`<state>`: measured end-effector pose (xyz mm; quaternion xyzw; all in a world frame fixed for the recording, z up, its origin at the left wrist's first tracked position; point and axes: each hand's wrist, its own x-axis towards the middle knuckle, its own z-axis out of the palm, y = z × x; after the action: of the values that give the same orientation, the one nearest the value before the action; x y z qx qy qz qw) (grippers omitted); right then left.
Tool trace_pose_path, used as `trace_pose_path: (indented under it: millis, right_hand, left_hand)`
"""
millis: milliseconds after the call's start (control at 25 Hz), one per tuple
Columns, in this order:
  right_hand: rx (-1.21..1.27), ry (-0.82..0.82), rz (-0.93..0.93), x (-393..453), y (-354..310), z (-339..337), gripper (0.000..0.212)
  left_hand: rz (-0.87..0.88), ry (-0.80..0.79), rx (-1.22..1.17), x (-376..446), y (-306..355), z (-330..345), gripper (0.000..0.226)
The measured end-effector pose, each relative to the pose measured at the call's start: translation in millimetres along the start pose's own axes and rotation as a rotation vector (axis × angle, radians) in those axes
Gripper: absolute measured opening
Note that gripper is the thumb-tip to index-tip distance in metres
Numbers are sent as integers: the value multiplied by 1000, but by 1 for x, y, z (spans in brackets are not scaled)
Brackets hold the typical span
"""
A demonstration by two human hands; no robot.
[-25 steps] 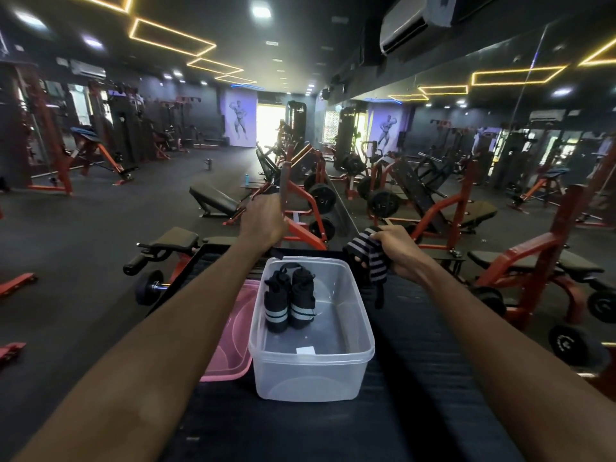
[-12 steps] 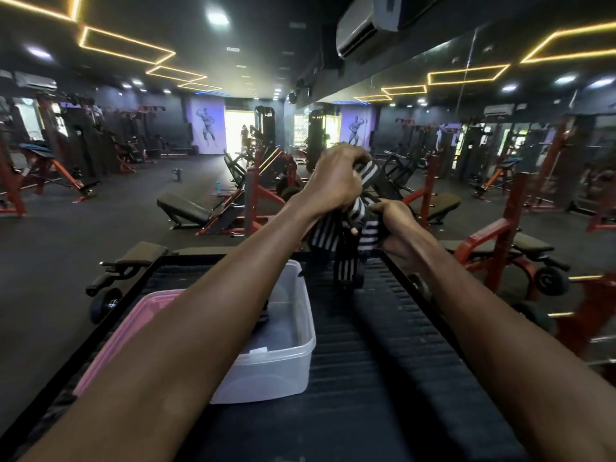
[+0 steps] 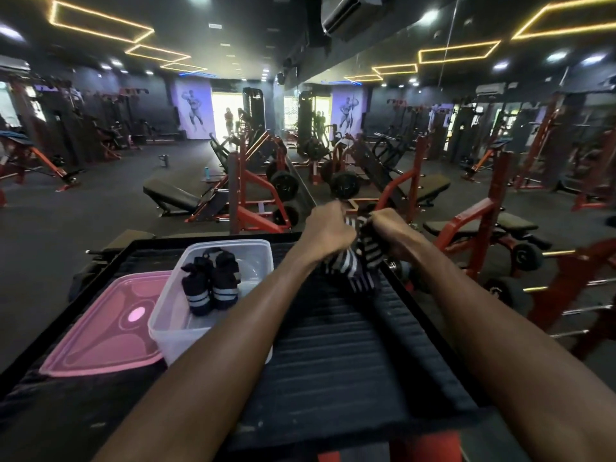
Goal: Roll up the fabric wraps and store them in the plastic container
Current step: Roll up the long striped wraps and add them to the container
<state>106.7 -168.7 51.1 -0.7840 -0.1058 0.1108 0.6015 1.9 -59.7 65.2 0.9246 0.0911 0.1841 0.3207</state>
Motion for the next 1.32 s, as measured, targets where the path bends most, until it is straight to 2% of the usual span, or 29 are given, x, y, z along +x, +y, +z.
trace_pose_path:
  millis: [80,200,360,440,520,600,680,800,880,960,1040,1160,1240,1320]
  right_hand:
    - [-153,133,2,3,15,-6,30]
    - [-6,285,7,-1,20,-21,30]
    - [178,235,-92,-15,14,-36,31]
    - [330,167,-126,-19,13,-36,23]
    - [447,97,-118,-26,12,-35,21]
    - [495,29,-94,-33,15,-35,23]
    - [502,-97,-37,-40,20,-35,33]
    - [440,-279,41,-49,27,-40,40]
    - [355,-389,86,-54,28,-48,40]
    - [264,-489,111,-58,25,-58,38]
    - [234,-543,108,-61,19,-68,31]
    - [341,-578,35,-70,12,-78,29]
    - [417,-527,-24,-69,9,-82,32]
    - [476,-386,-45,-56,12,-86,24]
  left_hand:
    - [-124,-127,123,-9,-15,18,36]
    - [-179,-244,331,-21,-28,38,38]
    - [-166,-564,631,-33,-31,51,39]
    - [-183,-557,699,-31,-30,53,34]
    - [-192,-441,656,-26,-31,54,35]
    - [-219,-355,447,-18,-33,57,43]
    - [-359,-337,-5,-15,-32,65,53]
    - [-575,-402,-707,-9,-30,77,67]
    - [-613,-322,-1049,0,-29,83,58]
    - [-604,-118,-1263,12,-24,86,37]
    - [-512,20,-1175,22,-19,89,20]
    - [-265,121,-678,32,-17,92,14]
    - [-145,251,-413,32,-14,88,18]
    - [-46,385,-274,29,-6,81,23]
